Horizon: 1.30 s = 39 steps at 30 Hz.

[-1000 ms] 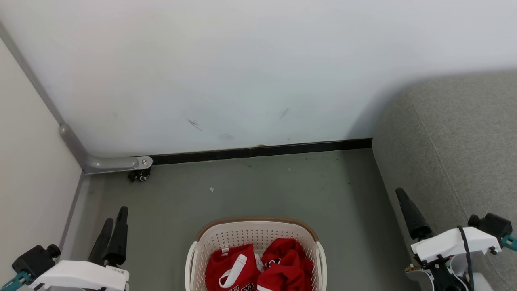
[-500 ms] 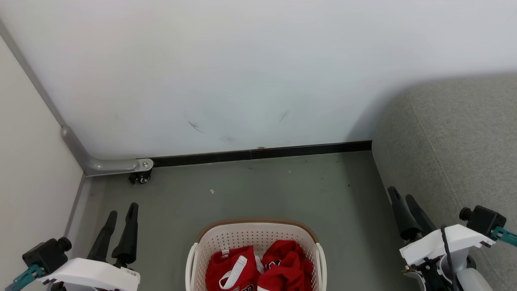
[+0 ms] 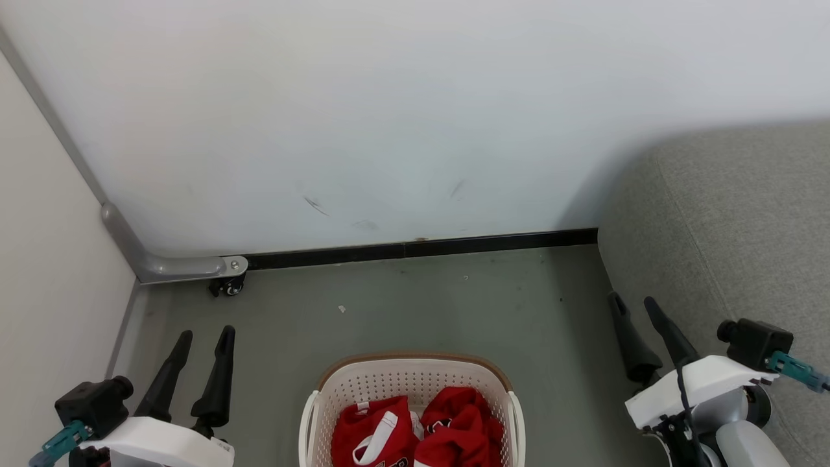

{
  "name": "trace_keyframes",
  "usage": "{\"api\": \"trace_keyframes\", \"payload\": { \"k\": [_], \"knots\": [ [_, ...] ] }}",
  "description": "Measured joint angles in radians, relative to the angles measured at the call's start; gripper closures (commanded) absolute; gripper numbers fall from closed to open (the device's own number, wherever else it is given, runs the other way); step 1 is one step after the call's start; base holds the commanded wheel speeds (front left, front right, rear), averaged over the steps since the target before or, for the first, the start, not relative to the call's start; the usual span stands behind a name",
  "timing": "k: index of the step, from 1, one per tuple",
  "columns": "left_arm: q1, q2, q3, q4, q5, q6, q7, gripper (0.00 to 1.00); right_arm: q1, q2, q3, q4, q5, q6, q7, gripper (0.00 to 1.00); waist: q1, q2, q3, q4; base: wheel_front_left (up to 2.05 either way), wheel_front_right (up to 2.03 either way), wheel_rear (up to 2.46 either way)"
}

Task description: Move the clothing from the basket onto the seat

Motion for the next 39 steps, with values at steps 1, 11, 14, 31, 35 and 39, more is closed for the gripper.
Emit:
{"api": "trace_keyframes", "payload": {
  "k": [1,11,14,31,35,39],
  "knots": [
    [0.000,0.005,-0.003,0.000,0.017,0.000,-0.003,0.00,0.000,0.000,0.001,-0.001,-0.016,0.000,-0.002,0.00,0.0000,0.0000,0.000,0.000,0.00,0.00,0.00],
    [0.000,0.012,-0.013,-0.006,0.150,0.000,-0.036,0.00,-0.023,0.001,0.016,-0.016,-0.169,0.000,-0.038,0.00,-0.0005,0.0000,0.001,0.003,0.00,0.00,0.00],
    [0.000,0.013,-0.019,-0.009,0.190,0.000,-0.049,0.00,-0.025,0.001,0.026,-0.018,-0.214,0.000,-0.048,0.00,-0.0005,0.0000,0.001,0.003,0.00,0.00,0.00],
    [-0.019,0.022,-0.038,-0.018,0.333,-0.001,-0.089,0.00,-0.046,0.001,0.061,-0.027,-0.395,0.000,-0.091,0.00,-0.0007,0.0000,0.003,0.001,0.00,0.00,0.00],
    [-0.019,0.022,-0.037,-0.018,0.333,-0.001,-0.089,0.00,-0.046,0.001,0.060,-0.027,-0.396,0.000,-0.091,0.00,-0.0007,0.0000,0.007,0.002,0.00,0.00,0.00],
    [-0.019,0.022,-0.037,-0.017,0.332,-0.001,-0.089,0.00,-0.046,0.001,0.058,-0.029,-0.396,0.000,-0.091,0.00,-0.0007,0.0000,0.011,0.001,0.00,0.00,0.00]
  ]
}}
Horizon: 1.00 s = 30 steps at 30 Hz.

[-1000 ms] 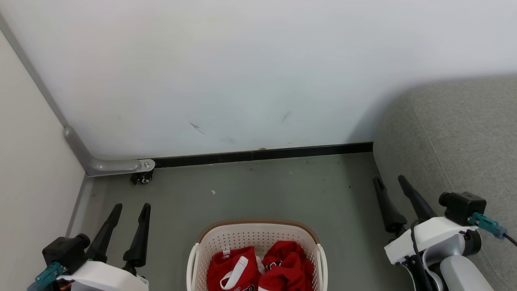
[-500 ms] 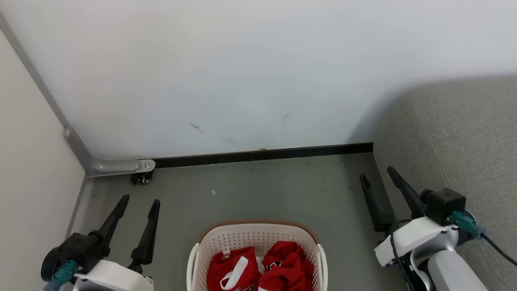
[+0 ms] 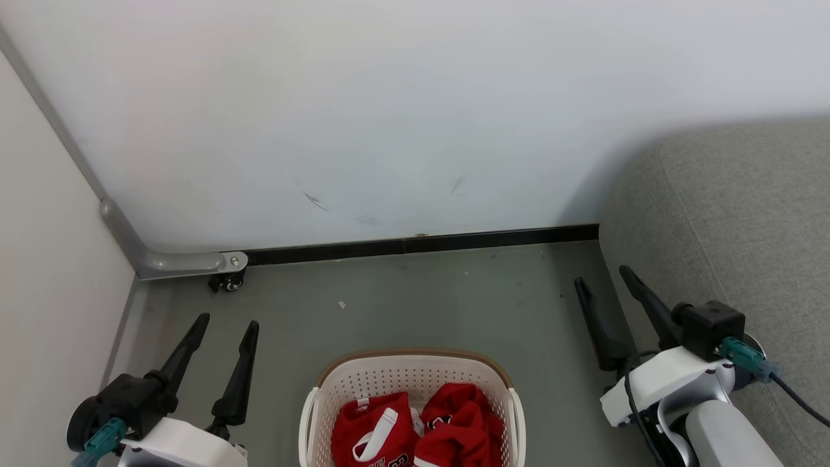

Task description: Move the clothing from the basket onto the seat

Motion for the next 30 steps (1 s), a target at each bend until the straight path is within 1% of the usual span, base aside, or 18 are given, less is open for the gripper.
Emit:
{"api": "trace_keyframes", "payload": {
  "k": [7,18,25,30],
  "knots": [
    [0.000,-0.002,-0.020,0.010,-0.019,0.000,0.000,0.00,0.000,0.000,-0.007,-0.002,-0.001,0.000,0.000,0.00,0.0000,0.0001,0.008,-0.001,0.00,0.00,0.00],
    [0.000,0.013,-0.112,0.053,-0.044,0.000,0.000,0.00,-0.016,0.002,-0.020,-0.018,-0.001,0.000,0.000,0.00,-0.0001,0.0000,0.035,-0.005,0.00,0.00,0.00],
    [0.000,0.035,-0.208,0.097,-0.073,0.000,0.000,0.00,-0.053,0.002,-0.025,-0.038,-0.001,0.000,0.000,0.00,-0.0001,0.0000,0.064,-0.009,0.00,0.00,0.00],
    [-0.003,0.060,-0.255,0.129,-0.094,0.000,0.000,0.00,-0.057,0.002,-0.028,-0.045,-0.007,0.000,0.000,0.00,-0.0002,0.0000,0.092,-0.012,0.00,0.00,0.00]
  ]
}}
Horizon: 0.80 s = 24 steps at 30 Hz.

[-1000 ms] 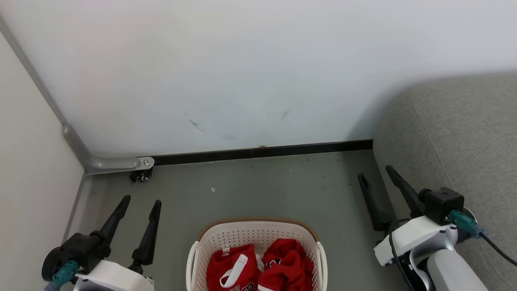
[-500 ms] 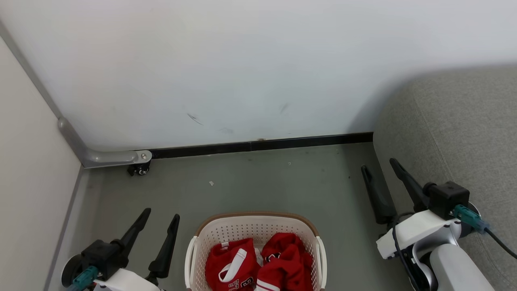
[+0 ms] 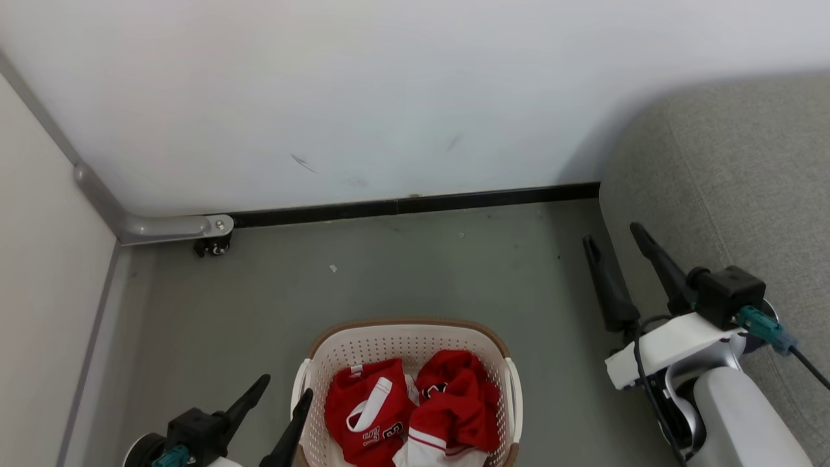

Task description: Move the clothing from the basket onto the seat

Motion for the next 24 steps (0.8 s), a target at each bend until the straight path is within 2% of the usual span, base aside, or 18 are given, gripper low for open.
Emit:
{"api": "trace_keyframes", "payload": {
  "k": [13,24],
  "knots": [
    [-0.122,0.035,-0.122,0.059,-0.010,0.000,0.000,0.00,-0.085,0.000,0.002,-0.042,-0.010,0.000,0.000,0.00,0.0000,0.0000,0.099,-0.015,0.00,0.00,0.00],
    [-0.226,0.054,-0.189,0.137,-0.002,0.000,0.003,0.00,-0.164,0.000,0.014,-0.077,-0.032,0.000,-0.001,0.00,0.0000,0.0000,0.205,-0.032,0.00,0.00,0.00]
  ]
}}
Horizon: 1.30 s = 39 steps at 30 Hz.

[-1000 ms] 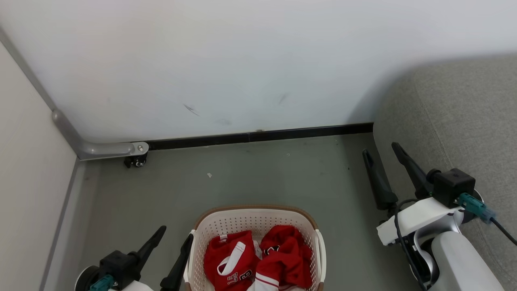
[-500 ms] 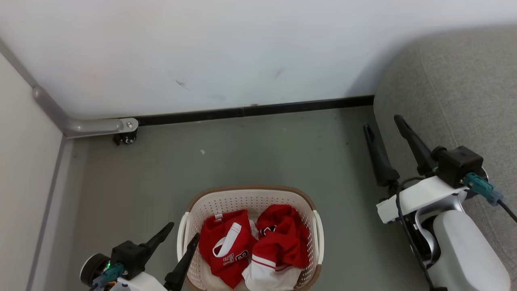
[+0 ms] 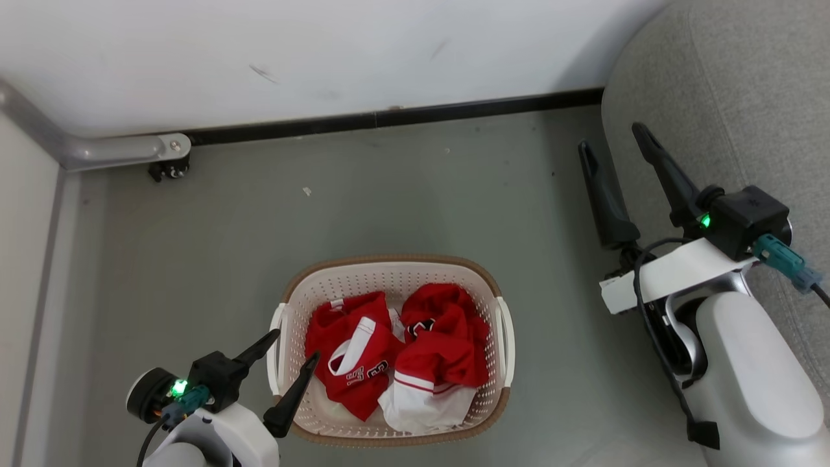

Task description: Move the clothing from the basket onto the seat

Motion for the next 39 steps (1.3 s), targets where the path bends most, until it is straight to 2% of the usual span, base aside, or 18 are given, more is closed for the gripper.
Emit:
{"api": "trace_keyframes", "payload": {
  "k": [16,34,39],
  "knots": [
    [-0.138,-0.009,-0.068,0.125,0.006,0.000,0.060,0.00,-0.083,-0.001,0.017,-0.069,-0.017,0.000,-0.001,0.00,0.0000,0.0000,0.158,-0.021,0.00,0.00,0.00],
    [-0.333,0.008,-0.232,0.189,0.065,0.000,0.106,0.00,-0.203,-0.002,0.022,-0.125,0.025,0.000,-0.006,0.00,0.0000,0.0000,0.342,-0.047,0.00,0.00,0.00],
    [-0.366,0.009,-0.252,0.216,0.070,0.000,0.113,0.00,-0.228,-0.003,0.028,-0.139,0.025,0.000,-0.006,0.00,-0.0001,0.0000,0.387,-0.055,0.00,0.00,0.00]
  ]
}}
